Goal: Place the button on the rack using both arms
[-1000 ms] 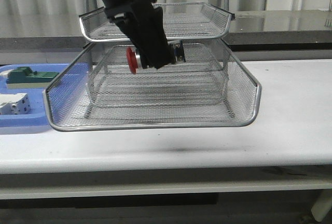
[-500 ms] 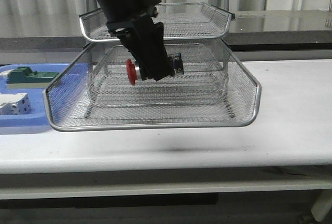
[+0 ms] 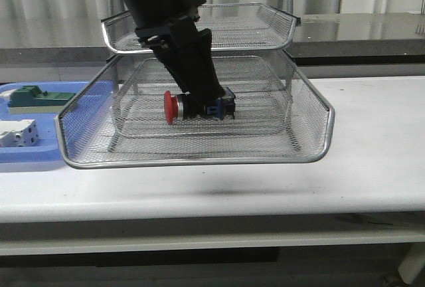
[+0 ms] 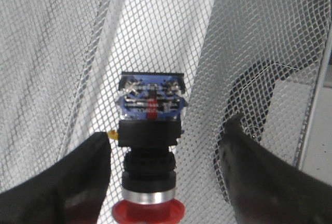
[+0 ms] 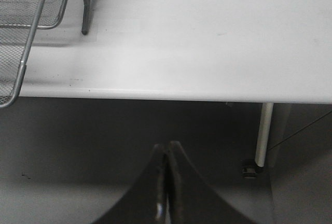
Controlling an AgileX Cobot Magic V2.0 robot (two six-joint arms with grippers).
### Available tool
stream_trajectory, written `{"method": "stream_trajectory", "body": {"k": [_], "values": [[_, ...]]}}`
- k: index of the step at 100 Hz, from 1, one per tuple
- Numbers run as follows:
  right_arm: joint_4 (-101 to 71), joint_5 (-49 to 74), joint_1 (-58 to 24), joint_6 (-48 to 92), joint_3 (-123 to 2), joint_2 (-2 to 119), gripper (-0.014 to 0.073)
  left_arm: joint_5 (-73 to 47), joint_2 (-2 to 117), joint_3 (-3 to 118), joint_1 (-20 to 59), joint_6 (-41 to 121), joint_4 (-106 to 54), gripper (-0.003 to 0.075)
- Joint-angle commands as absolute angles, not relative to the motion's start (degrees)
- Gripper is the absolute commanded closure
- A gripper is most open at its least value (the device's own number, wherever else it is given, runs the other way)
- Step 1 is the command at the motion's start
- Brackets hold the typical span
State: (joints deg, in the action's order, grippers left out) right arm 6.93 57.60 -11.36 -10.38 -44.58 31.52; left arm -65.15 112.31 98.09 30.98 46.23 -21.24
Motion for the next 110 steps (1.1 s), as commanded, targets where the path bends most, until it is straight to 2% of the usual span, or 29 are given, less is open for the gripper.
{"method": "stream_trajectory", "body": {"k": [1, 34, 72, 91, 110], "values": [[8.30, 54.44, -11.01, -10.07, -46.47, 31.65, 0.0660, -66.08, 106.83, 99.66, 31.28, 44.34, -23.40, 0.0278], [8.30, 54.44, -11.01, -10.07, -46.47, 31.65, 0.0660, -69.46, 97.41, 99.66, 27.15, 40.86, -21.39, 0.0279], [8.30, 54.44, -11.01, -10.07, -46.47, 31.65, 0.0660, -71.32, 88.43, 97.58, 11.42, 34.61, -19.95, 0.0279], [8.30, 54.44, -11.01, -10.07, -46.47, 31.65, 0.0660, -66.10, 80.67, 88.58, 4.47, 34.39, -21.26, 0.0279], [8.30, 54.44, -11.01, -10.07, -46.47, 31.65, 0.0660, -53.31, 70.52, 74.44, 0.27, 34.23, -24.05, 0.0279]]}}
